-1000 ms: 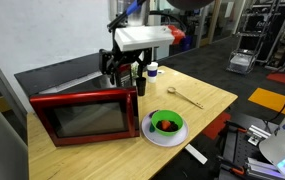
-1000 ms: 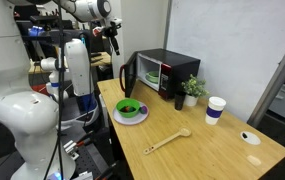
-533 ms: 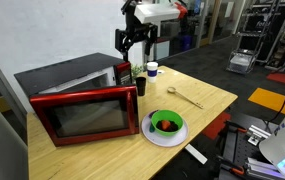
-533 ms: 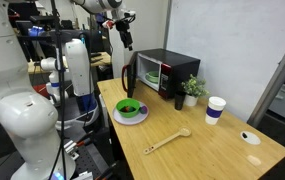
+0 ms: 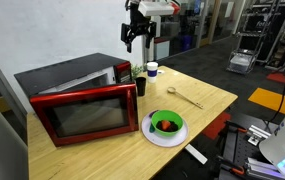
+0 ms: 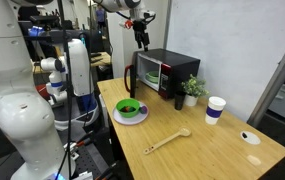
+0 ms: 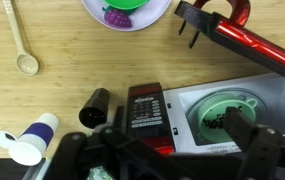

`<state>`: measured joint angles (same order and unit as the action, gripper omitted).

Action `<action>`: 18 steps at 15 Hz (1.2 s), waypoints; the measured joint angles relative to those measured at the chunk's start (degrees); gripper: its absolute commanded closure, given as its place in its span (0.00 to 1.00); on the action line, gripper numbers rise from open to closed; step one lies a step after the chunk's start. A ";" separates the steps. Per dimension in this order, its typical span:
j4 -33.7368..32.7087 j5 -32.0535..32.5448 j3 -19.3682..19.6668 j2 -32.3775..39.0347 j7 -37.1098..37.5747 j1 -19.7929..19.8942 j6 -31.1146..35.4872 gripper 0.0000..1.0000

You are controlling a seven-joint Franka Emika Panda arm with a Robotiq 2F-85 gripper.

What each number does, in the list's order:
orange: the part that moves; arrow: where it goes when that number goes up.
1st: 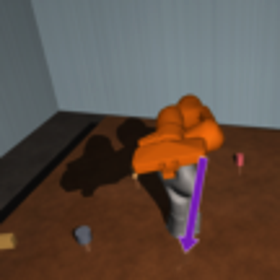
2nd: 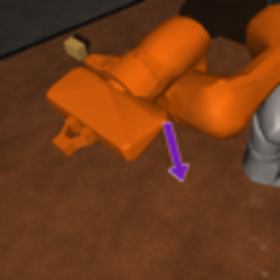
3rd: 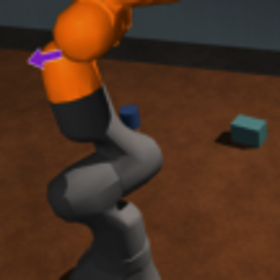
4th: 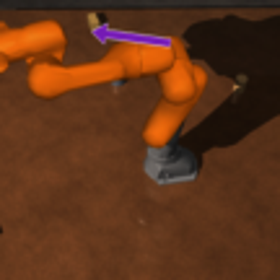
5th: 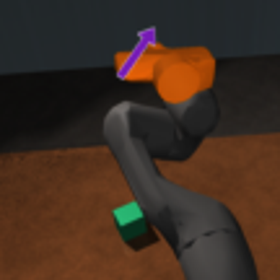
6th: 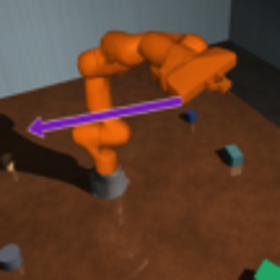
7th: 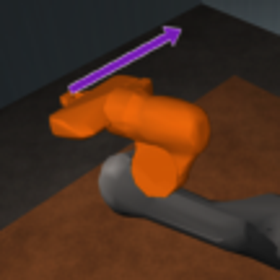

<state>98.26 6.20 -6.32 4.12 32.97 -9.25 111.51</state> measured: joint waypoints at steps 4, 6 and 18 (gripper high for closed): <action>-4.00 -2.29 1.42 6.89 -3.47 1.10 0.18 0.00; -6.51 -2.57 1.56 10.81 -4.42 1.15 0.26 0.00; -16.23 -2.41 1.27 25.34 -6.36 -5.38 0.15 0.00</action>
<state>82.03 3.78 -5.04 29.46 26.61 -14.63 111.66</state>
